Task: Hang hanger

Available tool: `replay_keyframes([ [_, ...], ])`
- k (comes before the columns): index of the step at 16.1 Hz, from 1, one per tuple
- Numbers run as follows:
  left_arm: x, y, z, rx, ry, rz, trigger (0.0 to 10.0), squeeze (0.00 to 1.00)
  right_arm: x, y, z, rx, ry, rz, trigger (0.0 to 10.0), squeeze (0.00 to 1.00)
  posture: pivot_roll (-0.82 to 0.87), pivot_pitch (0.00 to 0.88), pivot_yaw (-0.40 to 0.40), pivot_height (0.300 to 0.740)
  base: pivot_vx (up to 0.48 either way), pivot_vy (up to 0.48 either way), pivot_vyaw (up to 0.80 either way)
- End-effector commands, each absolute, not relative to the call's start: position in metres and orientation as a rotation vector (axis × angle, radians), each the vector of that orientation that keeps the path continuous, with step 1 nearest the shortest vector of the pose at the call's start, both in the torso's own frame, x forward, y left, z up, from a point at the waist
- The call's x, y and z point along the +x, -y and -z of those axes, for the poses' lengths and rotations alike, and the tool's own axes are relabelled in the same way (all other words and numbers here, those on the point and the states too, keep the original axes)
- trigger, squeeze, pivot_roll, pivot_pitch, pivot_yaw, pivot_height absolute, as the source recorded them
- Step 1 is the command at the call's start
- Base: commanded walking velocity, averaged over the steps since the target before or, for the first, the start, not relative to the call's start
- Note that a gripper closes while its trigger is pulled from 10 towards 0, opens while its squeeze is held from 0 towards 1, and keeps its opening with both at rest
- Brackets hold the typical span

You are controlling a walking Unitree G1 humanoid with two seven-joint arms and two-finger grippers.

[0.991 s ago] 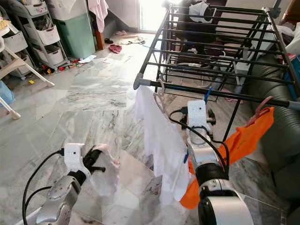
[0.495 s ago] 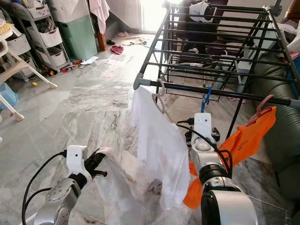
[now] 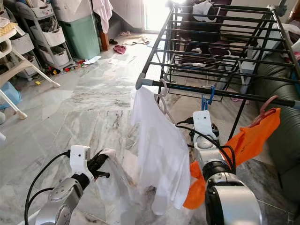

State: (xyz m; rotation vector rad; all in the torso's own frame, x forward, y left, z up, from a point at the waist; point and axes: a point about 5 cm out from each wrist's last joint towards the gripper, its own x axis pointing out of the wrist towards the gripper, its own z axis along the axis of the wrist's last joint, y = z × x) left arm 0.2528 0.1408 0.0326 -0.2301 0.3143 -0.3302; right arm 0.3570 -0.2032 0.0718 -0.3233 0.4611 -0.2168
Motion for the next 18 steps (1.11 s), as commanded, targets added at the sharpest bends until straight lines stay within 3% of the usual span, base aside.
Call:
replay_keyframes([
  [1,0.257,-0.14,-0.04,-0.224,-0.288,0.33,10.0,0.0,0.362,0.203,-0.079,-0.336,-0.453,0.207,8.4,0.0,-0.12,0.0,0.023,0.74,0.0,0.0,0.0],
  [2,0.257,-0.14,-0.04,-0.224,-0.291,0.33,10.0,0.0,0.363,0.203,-0.08,-0.337,-0.454,0.206,10.0,0.0,-0.12,0.0,0.023,0.74,0.0,0.0,0.0],
  [3,0.257,-0.14,-0.039,-0.224,-0.294,0.331,10.0,0.0,0.363,0.204,-0.081,-0.338,-0.454,0.207,10.0,0.0,-0.12,0.0,0.023,0.74,0.0,0.0,0.0],
  [4,0.257,-0.14,-0.039,-0.224,-0.298,0.332,10.0,0.0,0.364,0.205,-0.082,-0.327,-0.458,0.213,4.9,0.0,-0.12,0.0,0.024,0.74,0.0,0.0,0.0],
  [5,0.257,-0.139,-0.039,-0.224,-0.298,0.332,10.0,0.0,0.364,0.205,-0.083,-0.323,-0.458,0.214,3.7,0.0,-0.12,0.0,0.024,0.74,0.0,0.0,0.0],
  [6,0.257,-0.139,-0.038,-0.224,-0.304,0.333,10.0,0.0,0.365,0.207,-0.084,-0.317,-0.461,0.22,0.0,0.0,-0.12,0.0,0.025,0.74,0.0,0.0,0.0],
  [18,0.257,-0.136,-0.034,-0.224,-0.338,0.345,10.0,0.0,0.361,0.213,-0.079,-0.3,-0.529,0.211,0.0,0.0,-0.12,0.0,0.022,0.74,0.0,0.0,0.0],
])
